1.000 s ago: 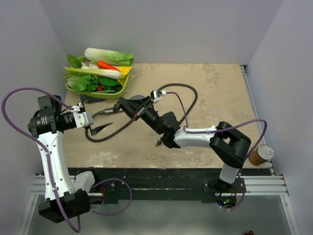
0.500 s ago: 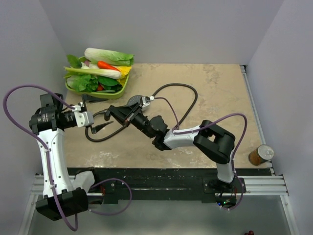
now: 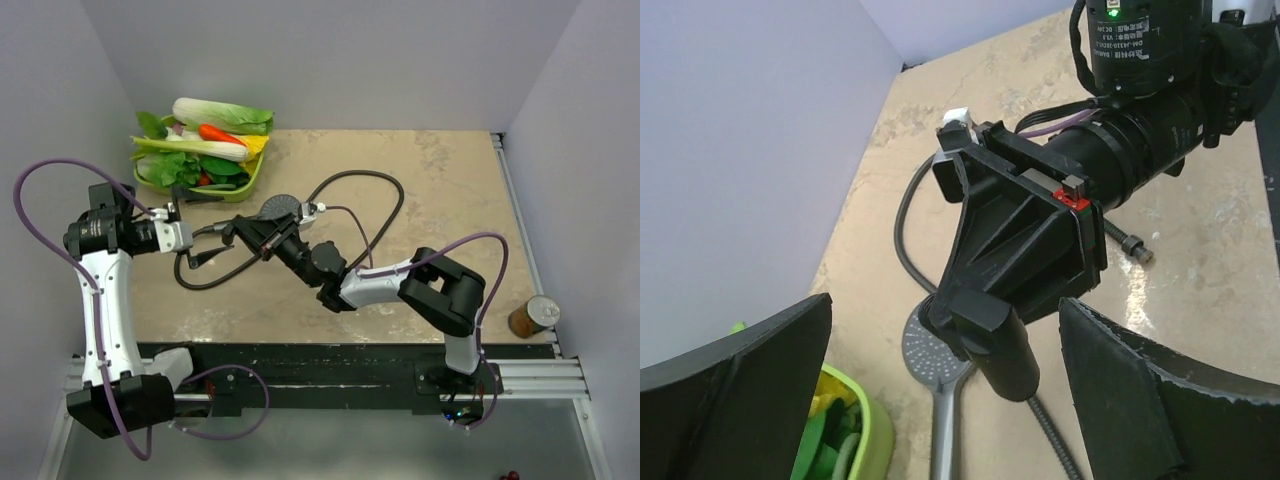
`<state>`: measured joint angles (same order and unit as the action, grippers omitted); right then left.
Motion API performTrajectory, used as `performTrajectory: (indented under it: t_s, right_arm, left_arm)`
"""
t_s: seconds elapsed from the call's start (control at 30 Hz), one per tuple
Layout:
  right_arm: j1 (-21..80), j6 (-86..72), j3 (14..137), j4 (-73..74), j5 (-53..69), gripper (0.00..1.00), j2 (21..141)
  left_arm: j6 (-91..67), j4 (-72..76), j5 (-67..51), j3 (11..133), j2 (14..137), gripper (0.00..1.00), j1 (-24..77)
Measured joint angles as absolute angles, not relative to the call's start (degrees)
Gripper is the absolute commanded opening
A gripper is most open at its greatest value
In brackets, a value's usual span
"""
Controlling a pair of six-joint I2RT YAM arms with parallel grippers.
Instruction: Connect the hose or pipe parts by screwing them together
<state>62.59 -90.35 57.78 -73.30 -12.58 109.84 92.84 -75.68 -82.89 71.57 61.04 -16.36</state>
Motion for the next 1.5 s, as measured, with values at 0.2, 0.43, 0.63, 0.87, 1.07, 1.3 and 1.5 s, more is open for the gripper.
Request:
performTrajectory:
  t_s: [0.2,0.43,0.63,0.87,1.07,1.3,1.5]
  right_arm:
    - [58.35,-88.75,57.67,-73.36,-14.81,0.0,109.71]
    - [53.23,-86.67,54.06,-73.34,-16.36,0.0,105.75]
    - [52.31,-85.91,48.93,-73.73,-16.93,0.0,101.36]
    - [50.59,-85.86,47.27,-73.8,-17.04,0.0,99.59]
    - [50.48,-86.19,47.83,-73.67,-16.95,0.0,100.47]
    - [51.0,-86.28,48.97,-73.69,-16.82,0.0,100.36]
    - [51.66,-86.35,49.84,-73.58,-16.51,0.0,100.09]
  left_arm:
    - [95.18,-77.45,-82.61,86.0,70.43,0.99,-12.95]
    - [57.1,-56.95,-75.33,115.18,89.17,0.99,-3.88]
    - [20.99,-23.88,-50.3,80.12,73.43,0.99,12.14]
    - [7.57,-4.75,-39.38,60.95,53.21,0.99,11.97]
    - [3.75,4.27,-43.64,54.43,43.62,0.99,12.01]
    - [5.67,8.86,-48.51,46.72,43.9,0.99,12.03]
    - [10.44,7.86,-49.41,42.76,45.58,0.99,12.03]
